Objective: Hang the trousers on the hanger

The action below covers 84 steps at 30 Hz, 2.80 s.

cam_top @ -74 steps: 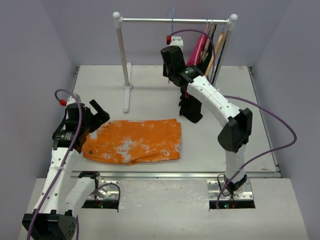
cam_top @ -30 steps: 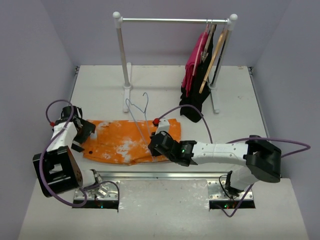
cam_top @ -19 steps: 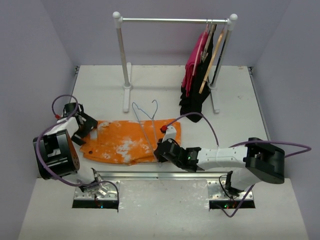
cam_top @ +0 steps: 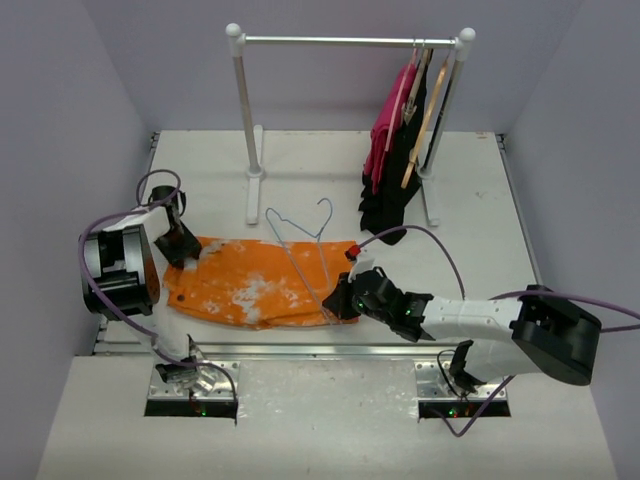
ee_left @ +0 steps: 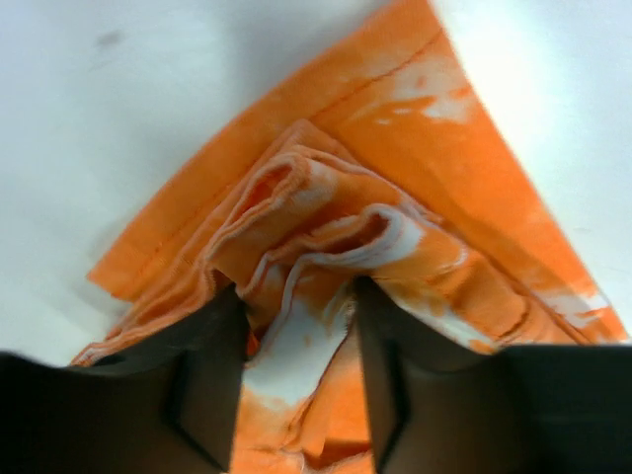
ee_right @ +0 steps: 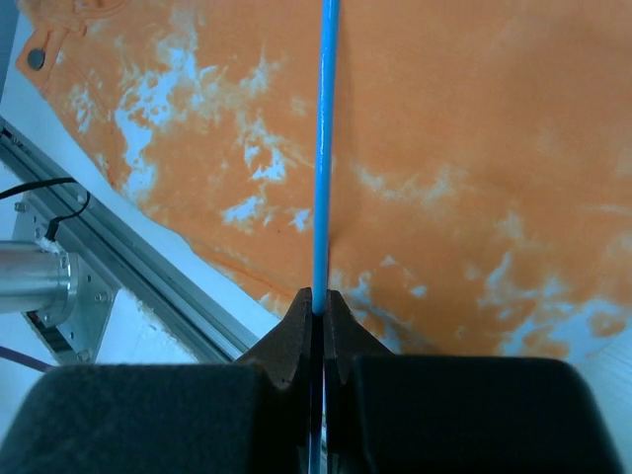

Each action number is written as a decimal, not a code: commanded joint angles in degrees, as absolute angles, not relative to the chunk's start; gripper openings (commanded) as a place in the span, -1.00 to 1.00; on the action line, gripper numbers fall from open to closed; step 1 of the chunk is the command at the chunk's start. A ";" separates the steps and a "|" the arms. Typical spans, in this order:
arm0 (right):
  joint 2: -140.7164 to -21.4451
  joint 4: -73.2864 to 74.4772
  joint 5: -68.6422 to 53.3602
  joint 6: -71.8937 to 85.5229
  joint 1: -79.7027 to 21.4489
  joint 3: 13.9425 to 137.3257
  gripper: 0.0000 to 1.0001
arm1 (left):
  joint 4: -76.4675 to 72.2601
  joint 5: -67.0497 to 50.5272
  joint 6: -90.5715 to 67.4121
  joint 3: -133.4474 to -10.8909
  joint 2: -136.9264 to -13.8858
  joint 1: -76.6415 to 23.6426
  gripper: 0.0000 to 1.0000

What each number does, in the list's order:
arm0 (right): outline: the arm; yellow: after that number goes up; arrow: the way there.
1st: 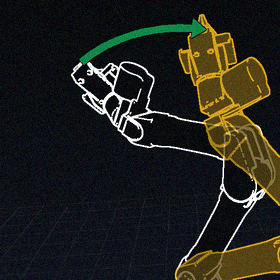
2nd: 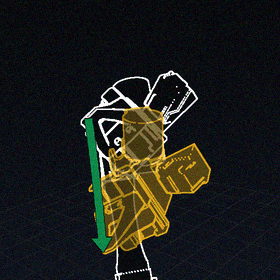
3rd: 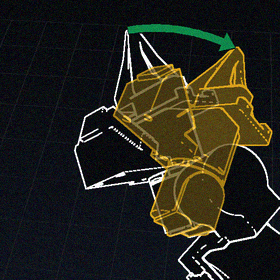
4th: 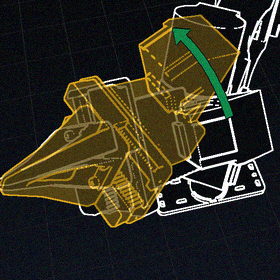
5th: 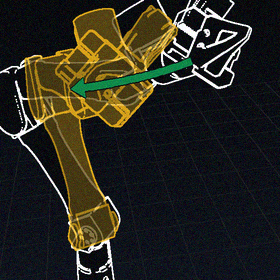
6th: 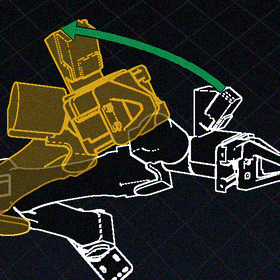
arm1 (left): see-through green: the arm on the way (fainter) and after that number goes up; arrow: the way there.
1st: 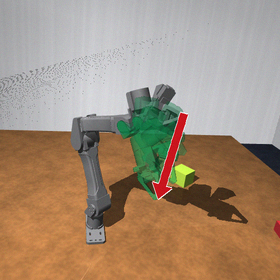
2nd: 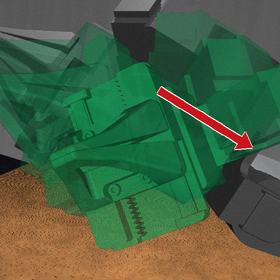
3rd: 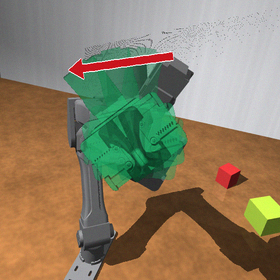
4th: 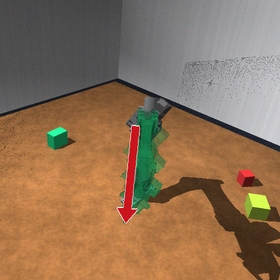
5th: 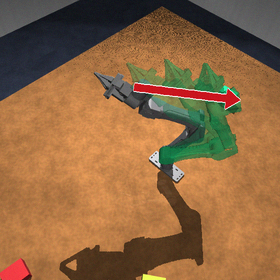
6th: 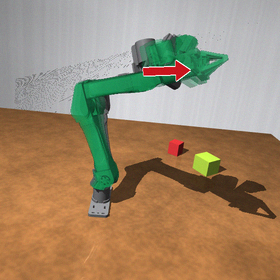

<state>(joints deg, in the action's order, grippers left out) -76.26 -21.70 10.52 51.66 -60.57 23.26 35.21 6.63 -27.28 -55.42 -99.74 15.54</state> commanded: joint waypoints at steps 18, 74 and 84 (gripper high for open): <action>-66.42 -2.46 7.88 38.93 -56.46 30.73 -1.00 | 17.83 2.05 -33.40 -40.81 -82.37 -1.06 0.90; -59.05 13.24 13.19 43.83 -54.25 35.50 -1.00 | 20.64 -20.22 -26.37 -48.54 -89.10 7.61 -1.00; -62.95 14.82 19.13 45.04 -56.25 40.50 -1.00 | 25.53 -4.21 -37.60 -48.13 -68.04 13.27 -1.00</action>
<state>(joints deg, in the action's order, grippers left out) -61.63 15.59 15.01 44.26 -55.89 35.34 27.08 -8.11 -31.73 -47.01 -70.84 12.47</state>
